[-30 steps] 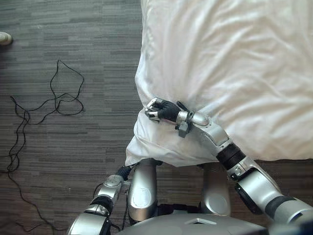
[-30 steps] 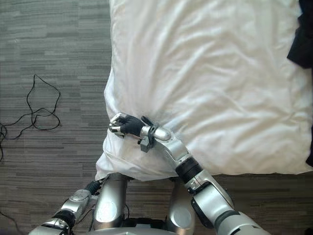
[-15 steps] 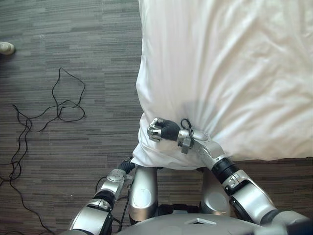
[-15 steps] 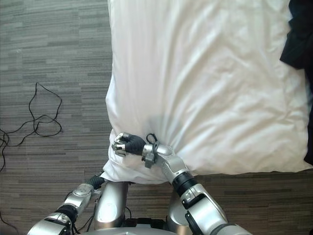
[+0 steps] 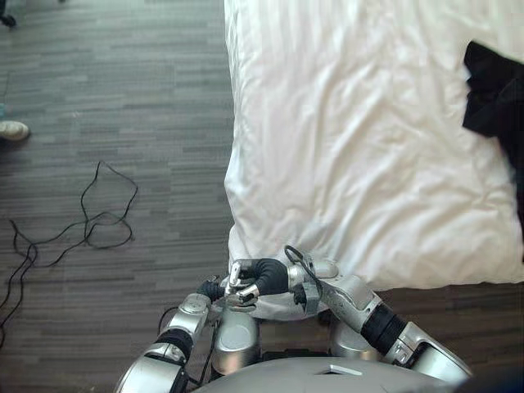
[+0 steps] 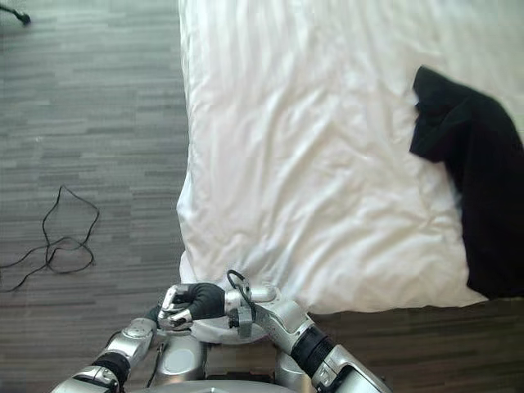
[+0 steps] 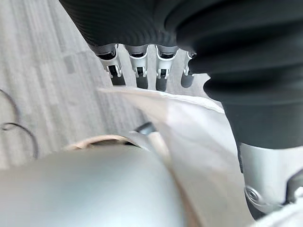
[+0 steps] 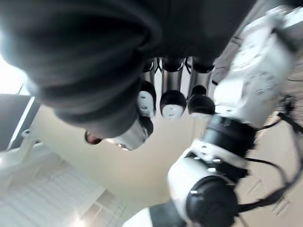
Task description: Tidy the bed and pick cloth on bed and put in laundry
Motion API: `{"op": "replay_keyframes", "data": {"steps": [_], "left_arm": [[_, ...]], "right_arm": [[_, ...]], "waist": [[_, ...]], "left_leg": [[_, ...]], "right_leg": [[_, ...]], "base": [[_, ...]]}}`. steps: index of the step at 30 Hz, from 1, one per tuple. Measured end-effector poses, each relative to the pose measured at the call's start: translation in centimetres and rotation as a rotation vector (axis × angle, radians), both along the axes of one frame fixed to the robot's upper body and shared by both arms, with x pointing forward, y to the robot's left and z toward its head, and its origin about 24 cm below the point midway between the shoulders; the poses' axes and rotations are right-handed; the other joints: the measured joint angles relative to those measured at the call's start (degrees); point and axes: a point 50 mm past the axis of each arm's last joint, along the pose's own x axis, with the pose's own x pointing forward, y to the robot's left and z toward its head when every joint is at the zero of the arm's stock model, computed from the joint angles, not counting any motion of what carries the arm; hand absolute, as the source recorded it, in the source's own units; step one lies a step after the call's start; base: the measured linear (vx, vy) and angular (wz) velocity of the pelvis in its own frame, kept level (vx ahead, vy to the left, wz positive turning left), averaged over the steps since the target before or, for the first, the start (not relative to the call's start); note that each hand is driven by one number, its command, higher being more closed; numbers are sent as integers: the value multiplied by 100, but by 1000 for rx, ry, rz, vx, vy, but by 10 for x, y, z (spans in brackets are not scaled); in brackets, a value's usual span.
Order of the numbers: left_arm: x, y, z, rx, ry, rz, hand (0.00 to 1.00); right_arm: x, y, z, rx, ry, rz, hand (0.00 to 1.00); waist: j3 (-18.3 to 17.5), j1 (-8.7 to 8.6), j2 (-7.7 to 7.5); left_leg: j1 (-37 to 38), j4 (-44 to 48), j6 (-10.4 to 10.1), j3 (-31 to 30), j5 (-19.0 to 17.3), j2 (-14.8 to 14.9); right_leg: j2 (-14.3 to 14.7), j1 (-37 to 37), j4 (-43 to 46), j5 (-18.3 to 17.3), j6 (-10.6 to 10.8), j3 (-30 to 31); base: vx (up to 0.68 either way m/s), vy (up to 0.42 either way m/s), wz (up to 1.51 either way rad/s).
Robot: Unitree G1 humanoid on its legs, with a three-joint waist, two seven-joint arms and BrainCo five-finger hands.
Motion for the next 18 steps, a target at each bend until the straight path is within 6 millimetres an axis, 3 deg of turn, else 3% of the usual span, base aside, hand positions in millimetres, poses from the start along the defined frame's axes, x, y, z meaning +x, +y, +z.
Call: {"op": "replay_keyframes", "data": {"steps": [4, 8, 11, 12, 15, 18], "left_arm": [[-18, 3, -7, -3, 64, 43, 0], [-27, 5, -10, 14, 91, 25, 0], [-35, 7, -12, 20, 111, 28, 0], [-38, 7, -13, 17, 123, 28, 0], [-45, 5, -16, 4, 145, 29, 0], [-50, 5, -17, 4, 152, 33, 0]], "right_arm": [[14, -1, 37, 197, 51, -163, 100], [35, -22, 37, 212, 127, -379, 100], [47, -48, 3, 131, 264, -595, 100], [49, -63, -18, 73, 340, -688, 100], [42, -114, -77, -83, 538, -965, 100], [28, -161, -110, -172, 645, -1184, 100]], "waist": [[-433, 5, -91], [-514, 35, -57], [-536, -15, -17], [-528, -43, 16], [-536, -86, 109], [-527, -208, 133]], "left_leg": [[313, -230, -41, 70, 36, 3], [551, -384, -47, 169, 79, 5], [594, -476, -82, 301, 85, 25], [559, -485, -87, 351, 83, 25], [481, -478, -57, 463, 100, 18], [489, -482, -63, 481, 95, 24]], "right_leg": [[51, 265, -206, 50, -55, 38], [72, 334, -214, 62, -73, 162], [105, 233, -195, 59, -121, 304], [110, 156, -184, 67, -132, 365], [113, 25, -176, 102, -98, 505], [125, 17, -184, 124, -61, 533]], "base": [[-17, -2, -9], [-48, 4, -18], [-52, -4, -23], [-12, -5, -30], [14, -2, -20], [49, -11, -6]]}}
